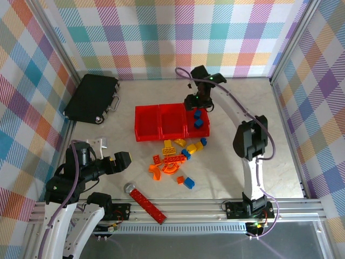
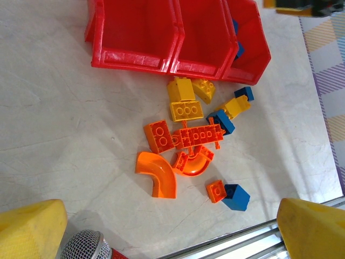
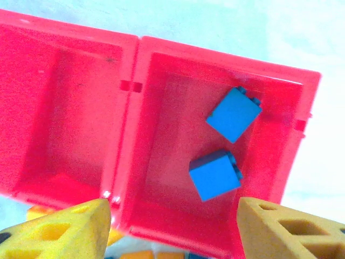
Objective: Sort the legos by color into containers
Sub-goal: Place the lego in the container, then pick up the lego from the bottom-center of the table.
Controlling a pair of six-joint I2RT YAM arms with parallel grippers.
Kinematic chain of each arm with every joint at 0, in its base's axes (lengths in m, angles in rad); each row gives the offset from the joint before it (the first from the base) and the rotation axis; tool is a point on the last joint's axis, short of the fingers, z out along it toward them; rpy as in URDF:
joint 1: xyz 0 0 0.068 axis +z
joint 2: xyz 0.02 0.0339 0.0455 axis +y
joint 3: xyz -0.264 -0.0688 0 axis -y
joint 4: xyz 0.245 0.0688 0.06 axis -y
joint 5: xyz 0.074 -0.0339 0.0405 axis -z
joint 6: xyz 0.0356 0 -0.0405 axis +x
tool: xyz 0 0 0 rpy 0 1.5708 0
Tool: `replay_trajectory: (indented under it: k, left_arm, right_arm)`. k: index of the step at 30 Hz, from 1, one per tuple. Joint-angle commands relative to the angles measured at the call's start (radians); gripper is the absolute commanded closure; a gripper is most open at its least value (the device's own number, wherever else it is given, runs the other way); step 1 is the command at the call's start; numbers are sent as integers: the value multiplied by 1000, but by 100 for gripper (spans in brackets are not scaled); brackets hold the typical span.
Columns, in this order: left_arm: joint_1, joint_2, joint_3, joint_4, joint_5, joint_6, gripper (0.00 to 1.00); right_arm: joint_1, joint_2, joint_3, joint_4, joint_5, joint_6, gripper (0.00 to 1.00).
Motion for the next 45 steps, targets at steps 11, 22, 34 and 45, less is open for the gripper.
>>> replay_trajectory:
  k: [11, 22, 34, 45]
  left_arm:
    - [-5, 0, -12, 1, -6, -11, 0]
    - [-5, -11, -13, 4, -4, -9, 0]
    - [-6, -16, -13, 2, -4, -12, 0]
    - [-5, -19, -14, 0, -1, -11, 0]
  right_arm:
    - [55, -509, -491, 130, -99, 86, 34]
    - [215, -774, -825, 144, -94, 208, 32]
    - [484, -751, -1017, 101, -1, 382, 30]
    - [576, -653, -1073, 154, -16, 407, 25]
